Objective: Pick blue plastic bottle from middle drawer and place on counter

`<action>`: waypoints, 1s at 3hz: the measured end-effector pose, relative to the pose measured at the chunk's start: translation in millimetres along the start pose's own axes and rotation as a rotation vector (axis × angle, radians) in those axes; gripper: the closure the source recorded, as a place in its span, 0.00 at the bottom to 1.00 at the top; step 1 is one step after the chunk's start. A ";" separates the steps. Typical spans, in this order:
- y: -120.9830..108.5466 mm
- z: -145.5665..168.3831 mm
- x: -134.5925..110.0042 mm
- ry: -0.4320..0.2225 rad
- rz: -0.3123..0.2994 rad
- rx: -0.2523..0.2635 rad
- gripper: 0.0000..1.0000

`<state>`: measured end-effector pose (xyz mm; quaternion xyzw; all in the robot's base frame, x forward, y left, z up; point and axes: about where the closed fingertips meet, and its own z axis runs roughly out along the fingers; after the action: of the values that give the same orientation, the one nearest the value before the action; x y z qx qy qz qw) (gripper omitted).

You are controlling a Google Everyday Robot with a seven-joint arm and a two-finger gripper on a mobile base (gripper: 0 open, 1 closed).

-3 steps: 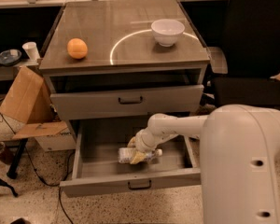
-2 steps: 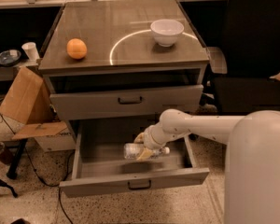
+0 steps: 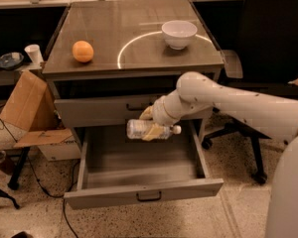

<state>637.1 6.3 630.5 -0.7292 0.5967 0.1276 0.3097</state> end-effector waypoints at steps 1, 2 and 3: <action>-25.5 -49.7 -46.6 0.050 -0.034 0.016 1.00; -37.3 -119.8 -95.4 0.120 -0.055 0.067 1.00; -37.3 -119.6 -95.4 0.120 -0.055 0.067 1.00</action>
Offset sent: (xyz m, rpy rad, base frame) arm -0.0221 -0.0038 0.2605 -0.1832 -0.1708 -0.0824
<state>626.2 13.1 787.4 -0.7409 0.5979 0.0553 0.3008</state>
